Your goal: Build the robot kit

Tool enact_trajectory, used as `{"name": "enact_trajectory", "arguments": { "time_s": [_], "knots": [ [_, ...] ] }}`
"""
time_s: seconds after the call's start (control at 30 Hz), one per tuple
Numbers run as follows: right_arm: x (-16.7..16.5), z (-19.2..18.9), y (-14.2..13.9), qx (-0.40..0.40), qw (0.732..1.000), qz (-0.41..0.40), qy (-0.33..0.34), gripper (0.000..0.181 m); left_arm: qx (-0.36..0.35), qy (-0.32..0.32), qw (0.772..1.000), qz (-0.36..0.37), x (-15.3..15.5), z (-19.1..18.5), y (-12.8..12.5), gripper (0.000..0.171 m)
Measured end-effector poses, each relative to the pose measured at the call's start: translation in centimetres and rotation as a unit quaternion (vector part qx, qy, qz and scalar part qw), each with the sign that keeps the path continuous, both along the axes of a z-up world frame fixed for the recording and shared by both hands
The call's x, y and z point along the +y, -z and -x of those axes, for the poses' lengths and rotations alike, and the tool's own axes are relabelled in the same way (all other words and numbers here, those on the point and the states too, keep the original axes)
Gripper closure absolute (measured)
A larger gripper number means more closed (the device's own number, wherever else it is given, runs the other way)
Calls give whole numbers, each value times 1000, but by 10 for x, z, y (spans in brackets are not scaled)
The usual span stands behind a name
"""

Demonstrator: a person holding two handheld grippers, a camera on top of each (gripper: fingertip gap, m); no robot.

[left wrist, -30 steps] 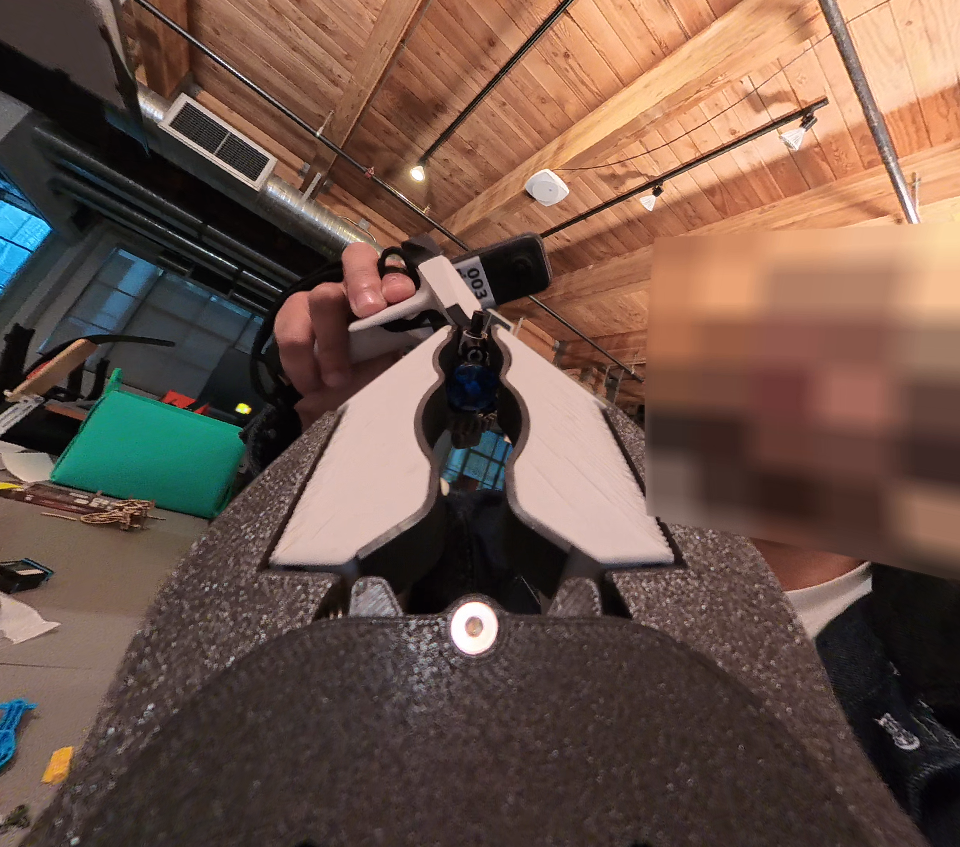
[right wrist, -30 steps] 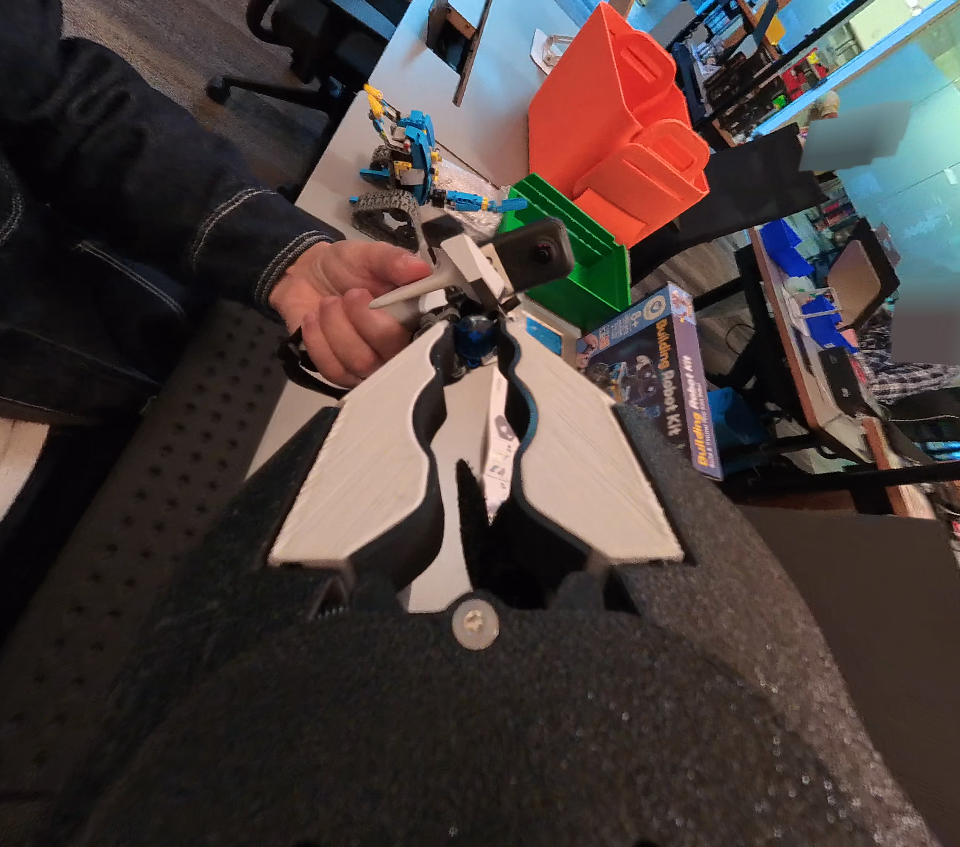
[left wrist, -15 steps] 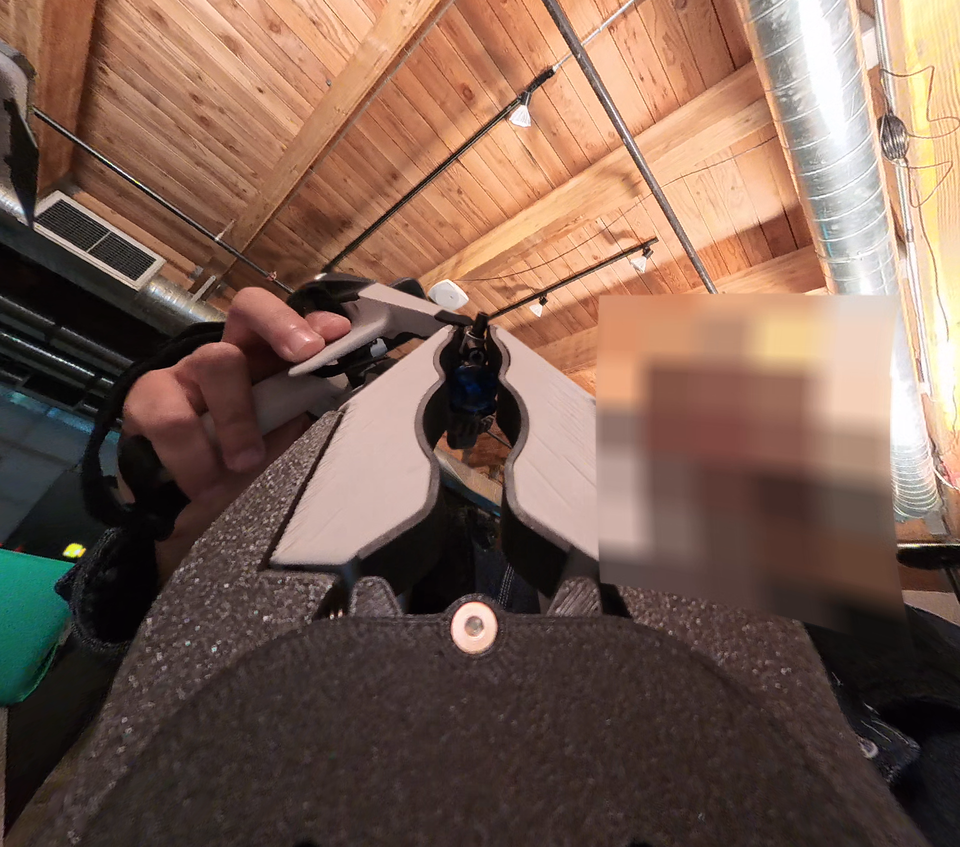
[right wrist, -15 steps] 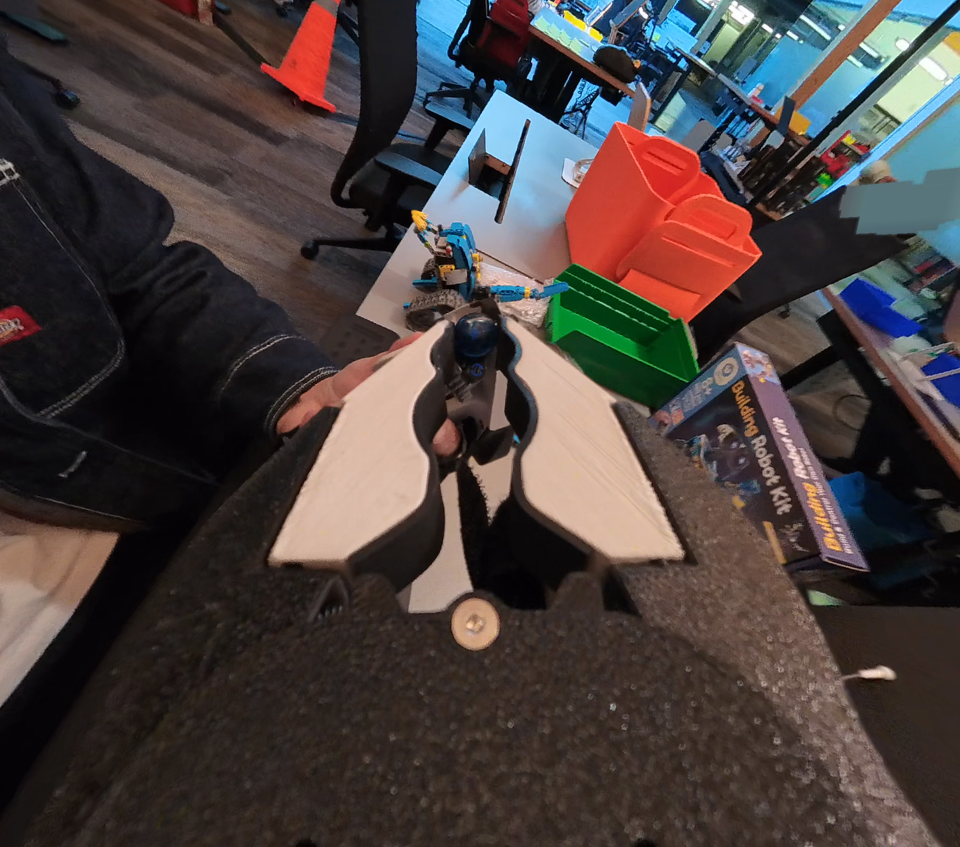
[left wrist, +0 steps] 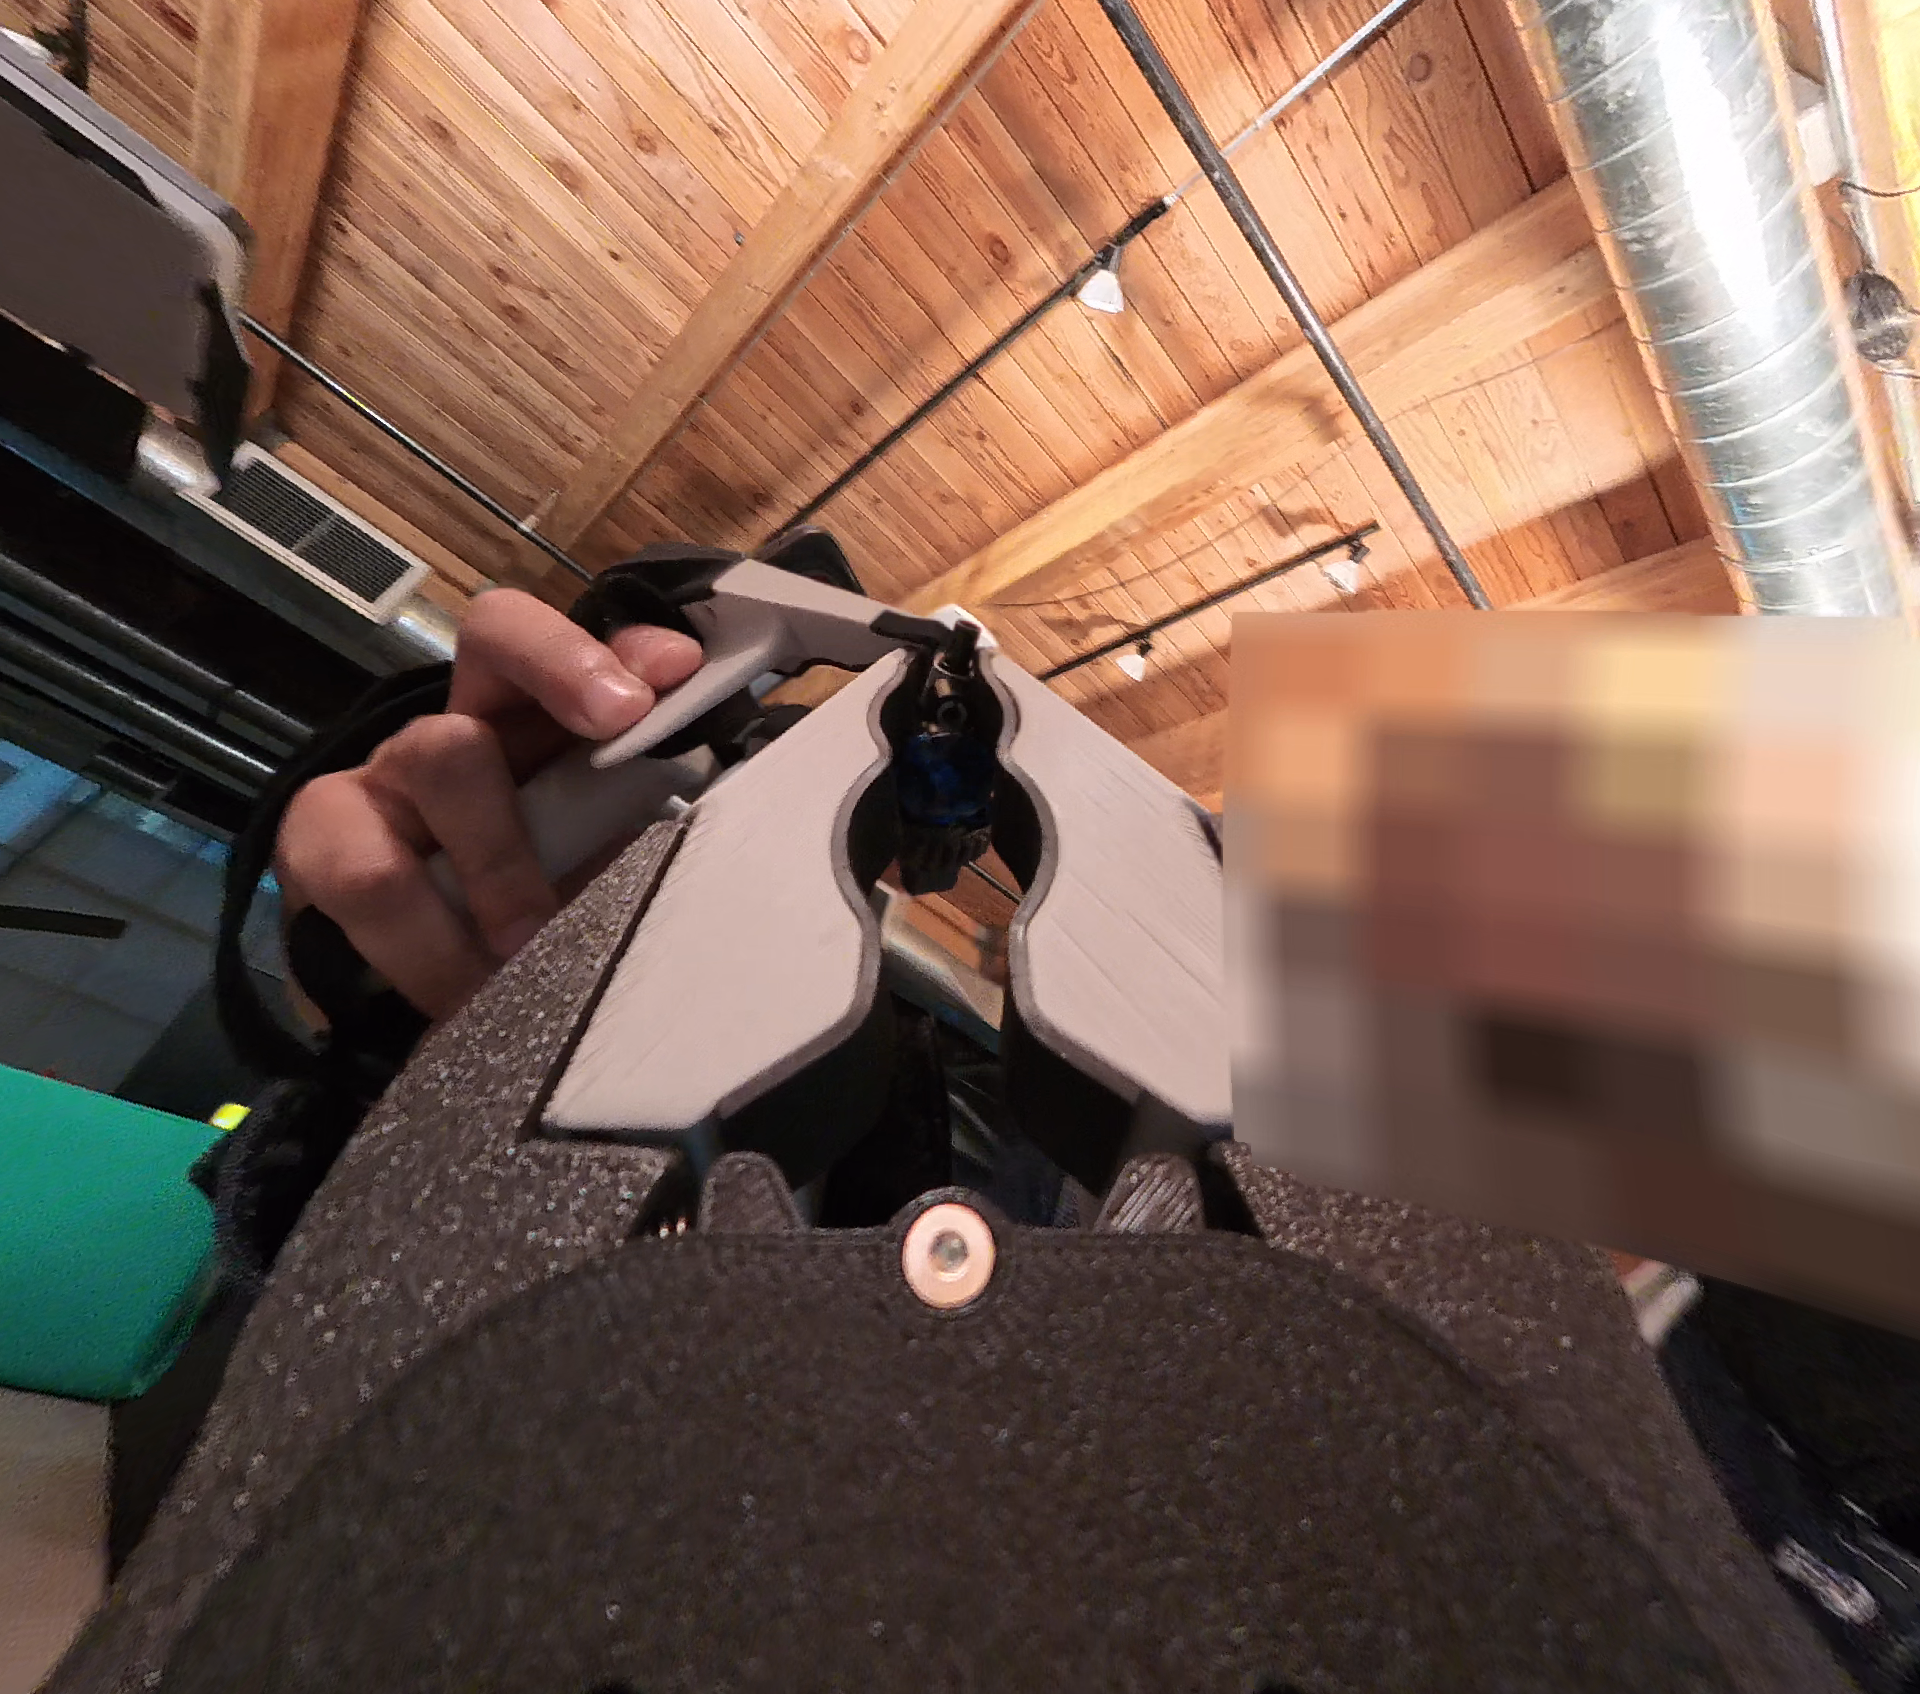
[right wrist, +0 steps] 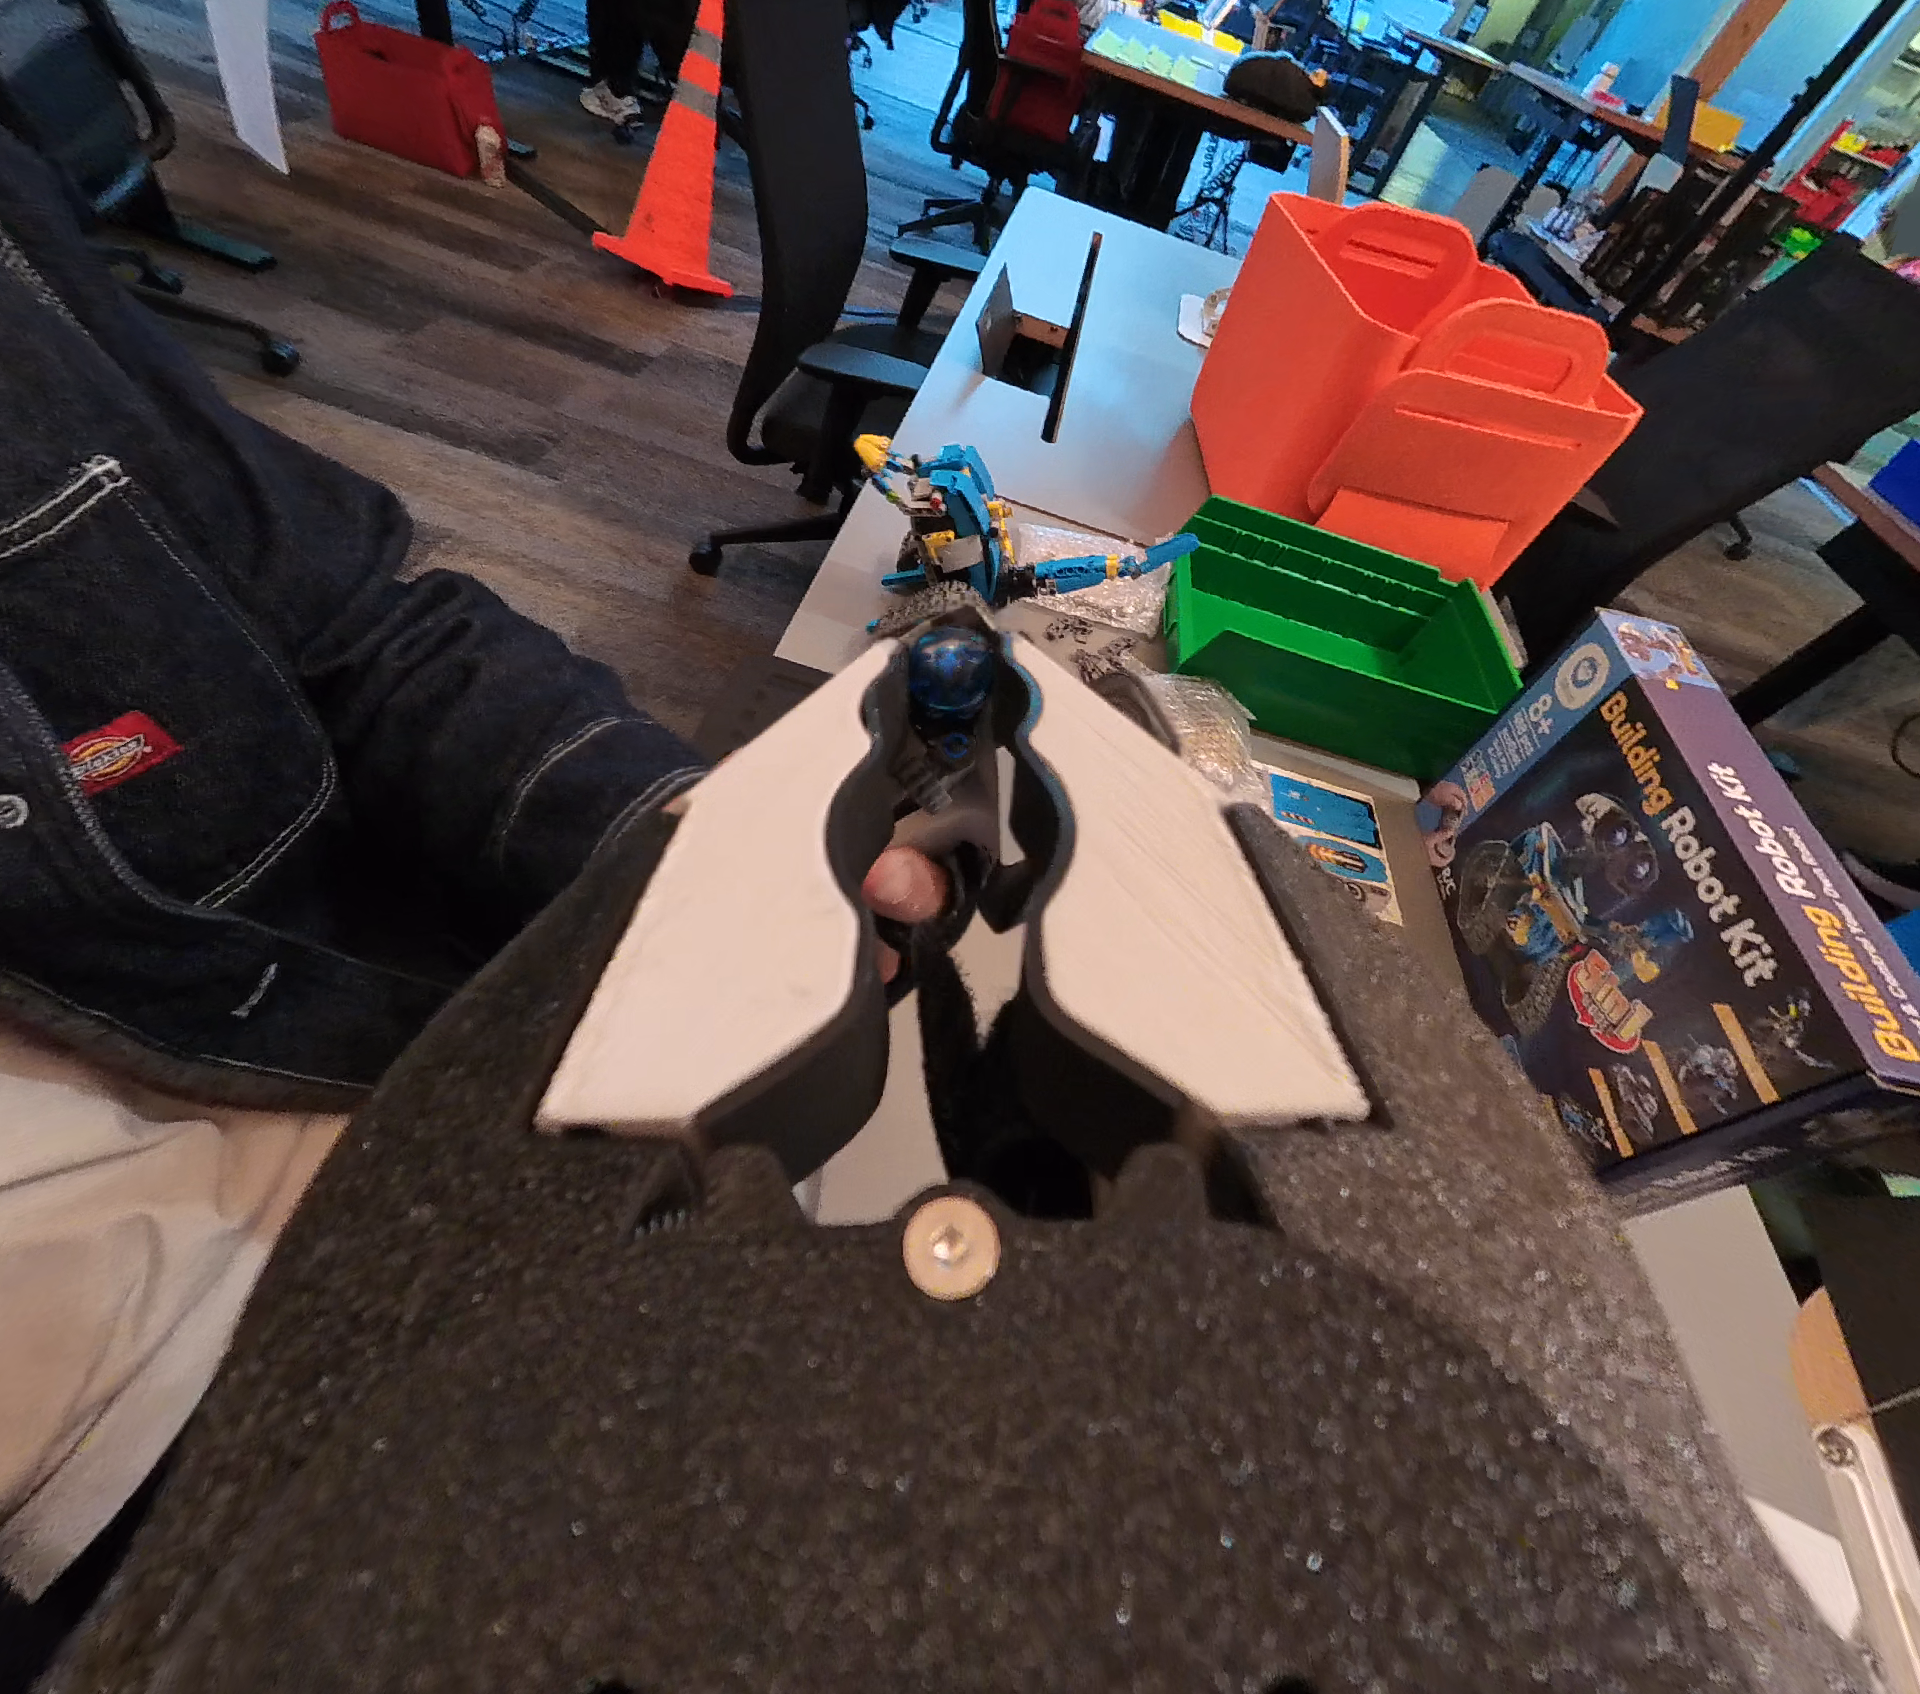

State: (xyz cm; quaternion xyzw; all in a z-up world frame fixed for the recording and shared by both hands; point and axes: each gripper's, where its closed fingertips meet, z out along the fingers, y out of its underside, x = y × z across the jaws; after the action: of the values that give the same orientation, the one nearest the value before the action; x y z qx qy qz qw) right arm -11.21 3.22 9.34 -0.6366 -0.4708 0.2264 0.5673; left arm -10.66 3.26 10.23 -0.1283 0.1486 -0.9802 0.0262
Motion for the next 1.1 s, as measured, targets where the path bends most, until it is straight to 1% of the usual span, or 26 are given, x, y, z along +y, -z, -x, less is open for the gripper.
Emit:
{"name": "enact_trajectory", "arguments": {
  "time_s": [0.03, 0.1, 0.23, 0.4, 0.47, 0.57, 0.6, 0.63, 0.67, 0.7, 0.73, 0.77, 0.8, 0.83, 0.9, 0.97, 1.03, 1.1],
  "knots": [
    [5, -3, -1, 7, 1000, 4, 7, 165, 10, -16, 1000, 9, 4, -3, 0, 162],
    [14, -7, 0, 4, 1000, -1, 26, 165, 21, -36, 999, 26, 14, -7, 1, 163],
    [34, -13, 6, -20, 996, -24, 80, 163, 25, -57, 996, 66, 32, -8, 10, 164],
    [50, -18, 18, -39, 992, -15, 121, 164, 45, -84, 990, 102, 50, -11, 23, 165],
    [55, -22, 19, -39, 989, -15, 142, 155, 51, -94, 988, 112, 56, -12, 26, 164],
    [58, -25, 19, -47, 985, -31, 163, 127, 64, -118, 983, 126, 66, -11, 30, 162],
    [59, -26, 21, -66, 980, -49, 181, 116, 72, -126, 981, 132, 69, -11, 32, 163],
    [60, -27, 24, -93, 971, -83, 204, 114, 79, -133, 977, 144, 74, -11, 34, 163],
    [62, -28, 26, -128, 955, -129, 233, 115, 83, -139, 974, 158, 79, -10, 36, 163],
    [64, -30, 27, -161, 933, -184, 266, 115, 90, -142, 971, 169, 82, -11, 39, 163],
    [63, -27, 31, -193, 911, -232, 280, 121, 94, -141, 969, 180, 85, -11, 41, 162],
    [63, -23, 36, -218, 895, -261, 288, 122, 96, -136, 968, 187, 87, -11, 42, 163],
    [64, -18, 42, -233, 887, -270, 292, 116, 98, -131, 968, 190, 87, -12, 44, 163],
    [67, -17, 47, -242, 881, -272, 302, 109, 99, -127, 968, 192, 87, -12, 44, 163],
    [72, -16, 54, -256, 873, -279, 308, 105, 102, -121, 969, 190, 85, -12, 44, 163],
    [74, -13, 54, -250, 870, -293, 308, 110, 108, -125, 968, 188, 83, -12, 43, 164],
    [75, -12, 52, -244, 867, -302, 312, 119, 112, -128, 967, 191, 82, -12, 43, 164],
    [77, -13, 52, -227, 873, -295, 316, 121, 117, -131, 966, 191, 80, -13, 42, 163]
  ]
}}
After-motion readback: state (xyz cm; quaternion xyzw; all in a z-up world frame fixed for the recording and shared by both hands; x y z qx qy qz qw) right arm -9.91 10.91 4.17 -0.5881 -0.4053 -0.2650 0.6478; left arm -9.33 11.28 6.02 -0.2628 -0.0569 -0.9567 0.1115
